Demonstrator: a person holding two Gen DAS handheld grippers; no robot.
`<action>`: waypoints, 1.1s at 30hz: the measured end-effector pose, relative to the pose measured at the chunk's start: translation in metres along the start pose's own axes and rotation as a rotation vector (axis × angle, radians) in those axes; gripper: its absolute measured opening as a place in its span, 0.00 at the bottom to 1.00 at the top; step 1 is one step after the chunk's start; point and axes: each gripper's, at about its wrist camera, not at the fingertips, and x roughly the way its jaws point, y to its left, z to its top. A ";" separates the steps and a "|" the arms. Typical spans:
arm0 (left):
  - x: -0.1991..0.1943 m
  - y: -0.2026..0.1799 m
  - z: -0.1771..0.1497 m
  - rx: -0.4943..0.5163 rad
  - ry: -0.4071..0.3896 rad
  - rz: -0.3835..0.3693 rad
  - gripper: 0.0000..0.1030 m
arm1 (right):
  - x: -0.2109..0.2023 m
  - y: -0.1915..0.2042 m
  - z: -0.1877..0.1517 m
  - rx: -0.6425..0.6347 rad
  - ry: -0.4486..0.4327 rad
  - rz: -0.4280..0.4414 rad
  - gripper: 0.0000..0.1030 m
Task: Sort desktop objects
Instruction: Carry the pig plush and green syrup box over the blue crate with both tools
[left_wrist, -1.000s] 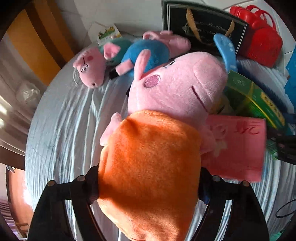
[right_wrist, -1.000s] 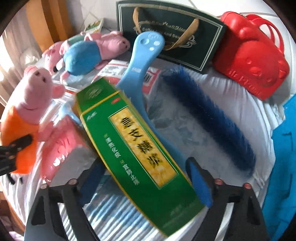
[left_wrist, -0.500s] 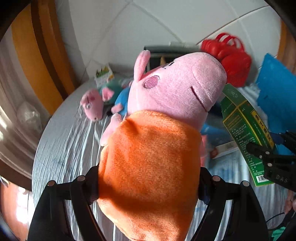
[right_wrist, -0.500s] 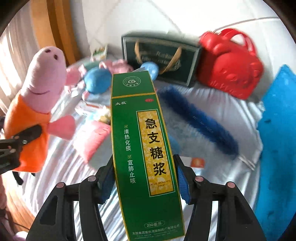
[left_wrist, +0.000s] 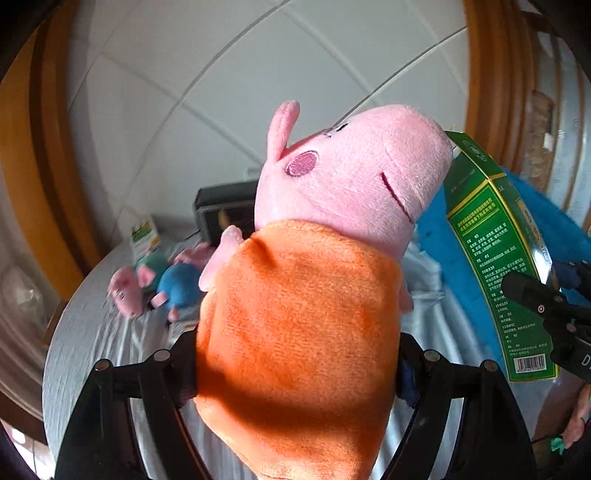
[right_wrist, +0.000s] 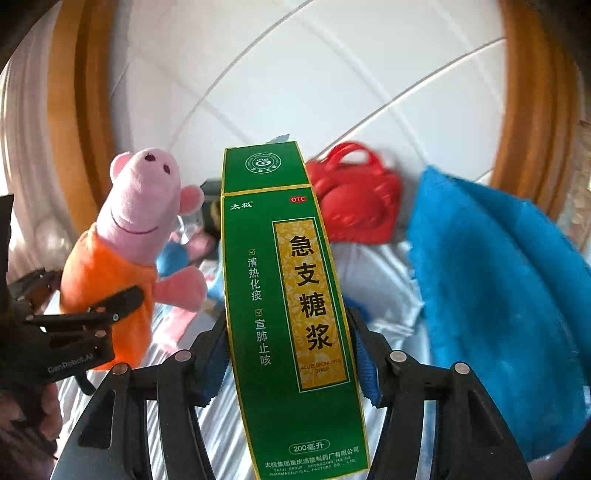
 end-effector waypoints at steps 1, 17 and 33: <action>-0.005 -0.011 0.004 0.007 -0.012 -0.008 0.78 | -0.009 -0.011 0.001 0.010 -0.018 -0.015 0.56; -0.050 -0.293 0.097 0.134 -0.212 -0.226 0.78 | -0.133 -0.257 0.017 0.163 -0.240 -0.299 0.56; -0.006 -0.507 0.087 0.292 -0.018 -0.285 0.80 | -0.118 -0.454 -0.034 0.307 -0.113 -0.388 0.56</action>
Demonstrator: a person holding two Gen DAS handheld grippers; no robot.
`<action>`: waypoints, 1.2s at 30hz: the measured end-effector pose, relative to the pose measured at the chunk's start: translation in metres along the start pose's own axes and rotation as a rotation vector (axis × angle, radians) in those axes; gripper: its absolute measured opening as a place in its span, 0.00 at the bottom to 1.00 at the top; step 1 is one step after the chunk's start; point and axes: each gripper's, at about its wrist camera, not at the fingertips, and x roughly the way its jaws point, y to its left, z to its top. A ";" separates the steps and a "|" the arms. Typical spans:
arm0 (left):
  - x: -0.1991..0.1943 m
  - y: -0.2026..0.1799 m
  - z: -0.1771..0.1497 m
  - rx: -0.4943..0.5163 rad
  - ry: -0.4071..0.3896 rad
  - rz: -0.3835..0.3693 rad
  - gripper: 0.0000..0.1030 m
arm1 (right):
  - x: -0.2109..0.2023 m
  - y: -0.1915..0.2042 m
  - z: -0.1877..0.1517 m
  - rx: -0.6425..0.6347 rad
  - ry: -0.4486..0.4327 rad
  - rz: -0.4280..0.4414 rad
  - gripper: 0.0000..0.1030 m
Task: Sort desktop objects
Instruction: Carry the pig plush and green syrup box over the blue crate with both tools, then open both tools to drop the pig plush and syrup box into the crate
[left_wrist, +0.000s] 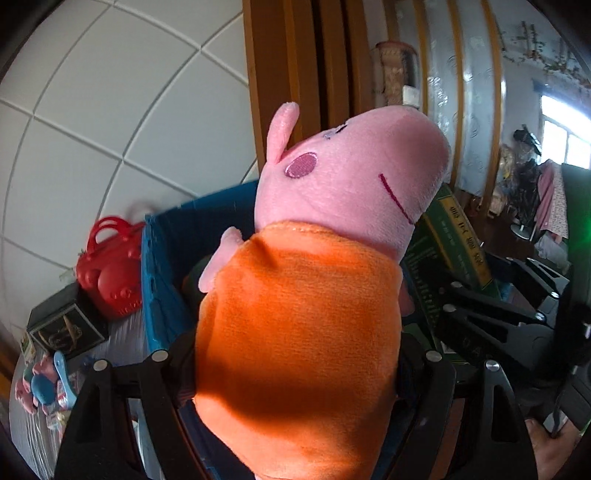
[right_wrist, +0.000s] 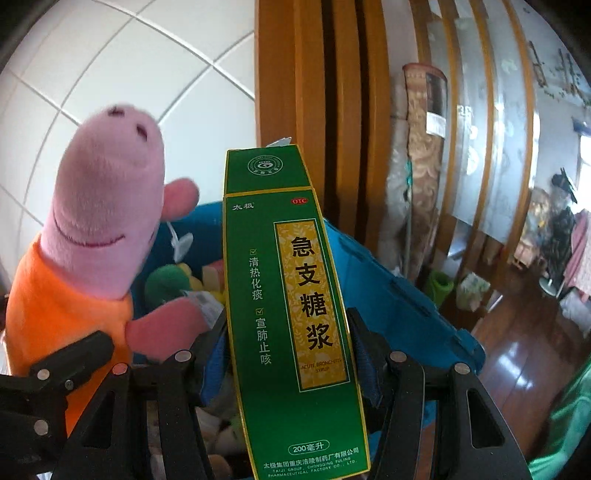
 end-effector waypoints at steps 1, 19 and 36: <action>0.005 -0.001 0.001 -0.005 0.015 0.008 0.80 | 0.003 0.001 -0.002 0.000 0.006 0.005 0.56; 0.028 0.017 0.006 -0.036 0.035 0.038 0.83 | 0.047 0.006 -0.019 -0.050 0.110 -0.047 0.55; -0.024 0.051 -0.019 -0.090 -0.065 0.028 0.83 | -0.018 0.030 -0.020 -0.046 -0.004 -0.009 1.00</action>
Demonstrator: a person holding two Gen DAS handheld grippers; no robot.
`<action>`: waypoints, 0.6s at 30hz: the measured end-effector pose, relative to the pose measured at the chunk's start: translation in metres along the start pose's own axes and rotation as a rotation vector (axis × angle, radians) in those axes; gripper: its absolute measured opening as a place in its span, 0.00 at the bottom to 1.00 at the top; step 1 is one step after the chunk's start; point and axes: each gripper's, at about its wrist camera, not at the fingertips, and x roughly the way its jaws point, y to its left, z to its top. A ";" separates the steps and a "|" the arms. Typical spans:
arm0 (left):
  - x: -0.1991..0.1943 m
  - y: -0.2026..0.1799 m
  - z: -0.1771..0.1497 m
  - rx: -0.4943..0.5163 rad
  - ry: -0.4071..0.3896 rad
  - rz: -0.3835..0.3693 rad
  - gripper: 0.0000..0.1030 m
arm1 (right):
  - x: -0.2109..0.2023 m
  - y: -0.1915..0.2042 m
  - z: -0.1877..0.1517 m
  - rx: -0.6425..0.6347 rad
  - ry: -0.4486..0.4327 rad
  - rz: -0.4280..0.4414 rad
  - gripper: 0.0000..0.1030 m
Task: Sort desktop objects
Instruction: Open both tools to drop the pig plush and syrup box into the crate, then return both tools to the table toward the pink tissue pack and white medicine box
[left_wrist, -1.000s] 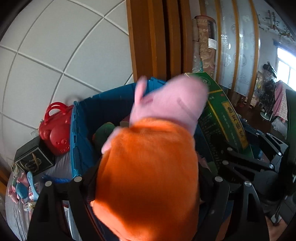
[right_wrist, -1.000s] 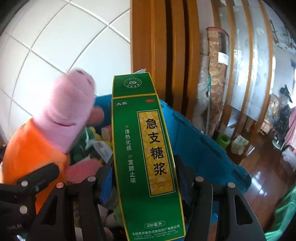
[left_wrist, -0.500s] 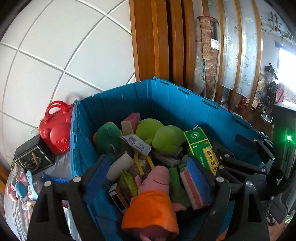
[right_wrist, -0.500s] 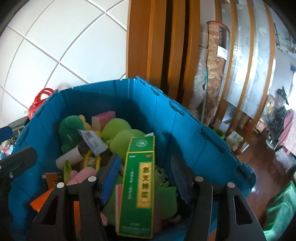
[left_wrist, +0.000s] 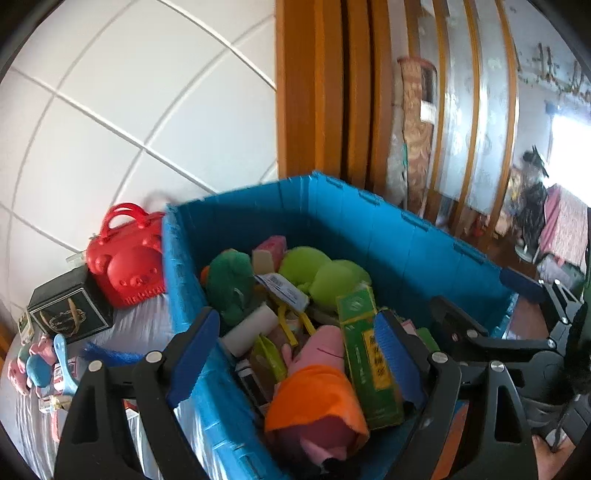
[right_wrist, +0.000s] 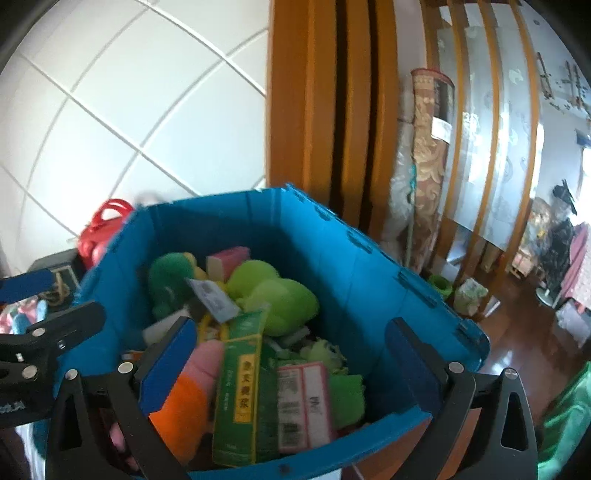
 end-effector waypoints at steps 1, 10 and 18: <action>-0.006 0.007 -0.003 -0.009 -0.013 0.018 0.83 | -0.005 0.005 -0.001 -0.007 -0.008 0.010 1.00; -0.041 0.095 -0.034 -0.101 -0.002 0.156 0.83 | -0.030 0.063 0.002 -0.045 -0.055 0.139 1.00; -0.071 0.215 -0.087 -0.257 0.077 0.337 0.83 | -0.043 0.150 0.002 -0.139 -0.074 0.296 1.00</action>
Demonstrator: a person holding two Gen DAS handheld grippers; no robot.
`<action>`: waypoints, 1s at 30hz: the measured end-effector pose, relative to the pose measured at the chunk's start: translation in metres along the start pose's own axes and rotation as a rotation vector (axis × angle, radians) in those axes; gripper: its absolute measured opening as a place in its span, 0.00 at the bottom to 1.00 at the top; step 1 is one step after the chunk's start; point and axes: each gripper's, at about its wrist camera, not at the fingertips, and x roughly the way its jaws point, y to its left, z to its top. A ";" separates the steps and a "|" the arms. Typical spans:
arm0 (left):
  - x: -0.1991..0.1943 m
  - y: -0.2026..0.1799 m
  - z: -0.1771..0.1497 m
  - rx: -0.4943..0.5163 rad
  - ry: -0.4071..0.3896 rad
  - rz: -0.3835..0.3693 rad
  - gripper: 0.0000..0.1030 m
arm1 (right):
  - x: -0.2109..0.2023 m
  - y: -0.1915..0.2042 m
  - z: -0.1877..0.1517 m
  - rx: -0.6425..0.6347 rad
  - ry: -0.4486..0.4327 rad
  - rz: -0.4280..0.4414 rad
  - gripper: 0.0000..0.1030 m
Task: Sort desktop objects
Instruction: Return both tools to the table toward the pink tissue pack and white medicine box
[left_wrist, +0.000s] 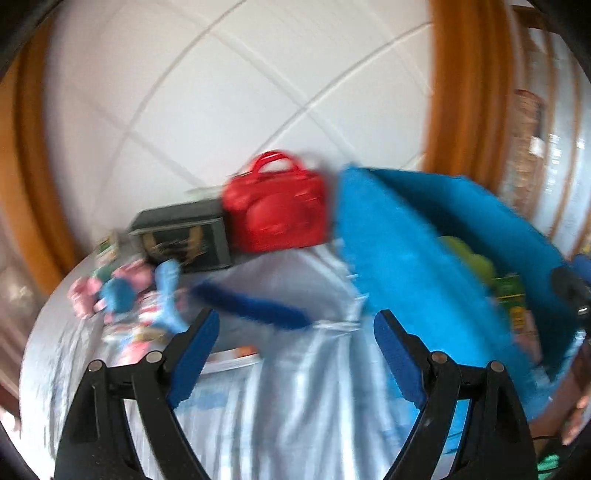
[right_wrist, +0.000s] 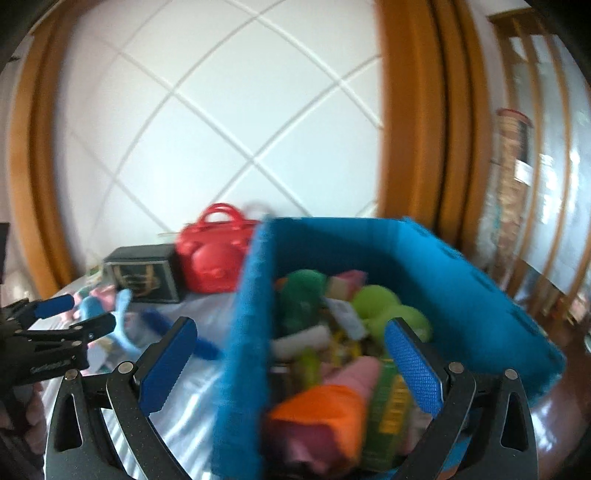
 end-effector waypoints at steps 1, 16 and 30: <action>0.002 0.013 -0.004 -0.010 0.010 0.018 0.83 | 0.004 0.014 0.001 -0.010 0.005 0.023 1.00; 0.106 0.266 -0.118 -0.264 0.333 0.244 0.83 | 0.154 0.193 -0.064 -0.076 0.322 0.273 1.00; 0.222 0.271 -0.129 -0.270 0.527 0.165 0.85 | 0.259 0.212 -0.104 -0.095 0.537 0.244 1.00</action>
